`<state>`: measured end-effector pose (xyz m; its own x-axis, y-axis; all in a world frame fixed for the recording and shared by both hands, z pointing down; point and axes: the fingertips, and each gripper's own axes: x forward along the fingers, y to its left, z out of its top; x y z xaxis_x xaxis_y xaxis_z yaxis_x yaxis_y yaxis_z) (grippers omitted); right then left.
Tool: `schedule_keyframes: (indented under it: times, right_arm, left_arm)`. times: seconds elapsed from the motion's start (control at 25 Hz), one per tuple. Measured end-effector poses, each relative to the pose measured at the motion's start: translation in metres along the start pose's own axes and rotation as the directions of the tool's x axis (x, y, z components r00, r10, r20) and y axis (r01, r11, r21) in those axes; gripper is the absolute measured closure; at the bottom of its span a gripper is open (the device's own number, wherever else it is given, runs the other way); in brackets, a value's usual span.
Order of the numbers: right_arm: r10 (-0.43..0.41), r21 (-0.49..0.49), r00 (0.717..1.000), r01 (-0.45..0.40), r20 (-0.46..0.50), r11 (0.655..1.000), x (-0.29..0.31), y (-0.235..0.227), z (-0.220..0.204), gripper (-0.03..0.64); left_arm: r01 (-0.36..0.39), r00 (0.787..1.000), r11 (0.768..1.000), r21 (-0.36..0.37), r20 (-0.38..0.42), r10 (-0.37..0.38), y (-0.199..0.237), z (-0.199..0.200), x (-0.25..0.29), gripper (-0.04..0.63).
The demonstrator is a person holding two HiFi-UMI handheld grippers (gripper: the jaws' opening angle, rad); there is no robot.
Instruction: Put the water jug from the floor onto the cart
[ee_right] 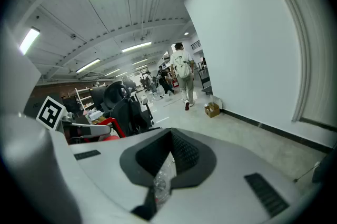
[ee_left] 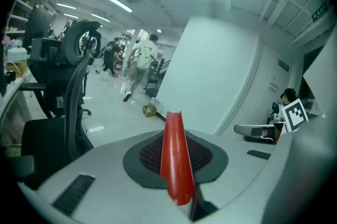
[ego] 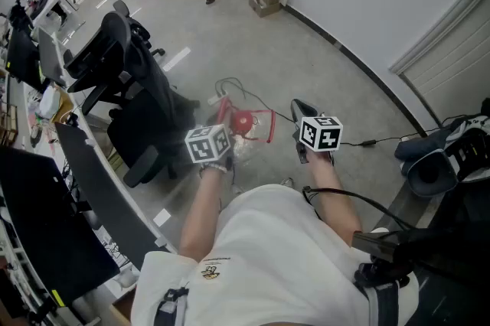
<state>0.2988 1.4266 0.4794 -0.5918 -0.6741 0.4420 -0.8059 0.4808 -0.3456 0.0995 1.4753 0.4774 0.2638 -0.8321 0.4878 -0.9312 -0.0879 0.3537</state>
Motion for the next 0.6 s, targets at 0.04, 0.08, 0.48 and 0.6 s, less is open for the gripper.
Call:
schedule_keyframes:
  times: [0.04,0.08,0.48,0.6]
  right_arm:
    - [0.001,0.0,1.0,-0.001,0.0,1.0,-0.001,-0.003,0.001,0.601]
    - [0.003,0.001,1.0,-0.003,0.0,1.0,-0.001,-0.005,0.002,0.601]
    - [0.011,-0.002,1.0,-0.011,-0.005,1.0,0.0,-0.01,0.0,0.601]
    - [0.007,0.0,1.0,-0.007,-0.005,1.0,-0.001,-0.014,0.001,0.601]
  left_arm:
    - [0.0,1.0,1.0,-0.002,0.001,0.0,-0.002,0.0,0.002,0.537]
    - [0.0,1.0,1.0,-0.004,0.003,0.001,-0.004,0.0,0.003,0.537]
    - [0.002,1.0,1.0,-0.017,0.003,-0.002,-0.01,-0.006,0.009,0.537]
    - [0.007,1.0,1.0,-0.015,0.007,-0.007,-0.013,-0.004,0.012,0.537]
